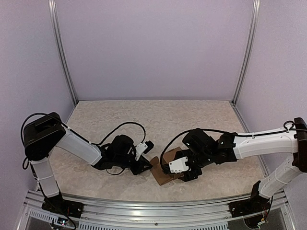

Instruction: Fold the paper box

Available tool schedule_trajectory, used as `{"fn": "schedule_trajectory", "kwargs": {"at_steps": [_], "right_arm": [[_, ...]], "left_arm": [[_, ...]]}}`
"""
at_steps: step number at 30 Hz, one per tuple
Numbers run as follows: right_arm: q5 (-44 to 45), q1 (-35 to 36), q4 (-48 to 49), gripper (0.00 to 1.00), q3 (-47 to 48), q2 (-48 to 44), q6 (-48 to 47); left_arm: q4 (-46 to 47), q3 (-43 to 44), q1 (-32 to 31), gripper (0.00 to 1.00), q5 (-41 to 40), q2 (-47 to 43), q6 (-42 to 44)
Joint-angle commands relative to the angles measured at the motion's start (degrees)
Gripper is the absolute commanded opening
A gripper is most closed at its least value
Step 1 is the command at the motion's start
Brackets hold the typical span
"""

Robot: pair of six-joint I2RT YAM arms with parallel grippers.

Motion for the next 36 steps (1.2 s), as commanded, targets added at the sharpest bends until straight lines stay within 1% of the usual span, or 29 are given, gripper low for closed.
{"fn": "schedule_trajectory", "kwargs": {"at_steps": [1,6,11,16,20,26,36], "right_arm": [[4.3,0.7,2.9,0.75,0.6,1.5,4.4],[5.3,1.4,3.4,0.76,0.9,3.2,4.8],[7.4,3.2,3.9,0.81,-0.1,5.2,3.5],[7.9,3.8,4.6,0.83,0.4,4.9,5.7],[6.3,3.8,5.0,0.85,0.4,5.4,7.5],[5.4,3.7,5.7,0.8,-1.0,4.9,7.8],[3.1,3.6,4.9,0.8,-3.0,3.4,6.8]], "left_arm": [[0.5,0.7,0.3,0.25,1.4,0.3,0.8],[3.6,-0.3,-0.1,0.2,2.9,-0.1,1.6],[3.9,0.6,-0.9,0.15,3.5,1.1,1.7],[4.6,0.0,-2.7,0.11,2.1,0.9,0.9],[5.2,-0.9,-4.6,0.08,0.1,0.4,-0.1],[4.9,-1.0,-6.9,0.06,-2.4,0.3,-0.8],[3.2,-0.7,-7.7,0.04,-7.1,-1.5,-2.3]]}}
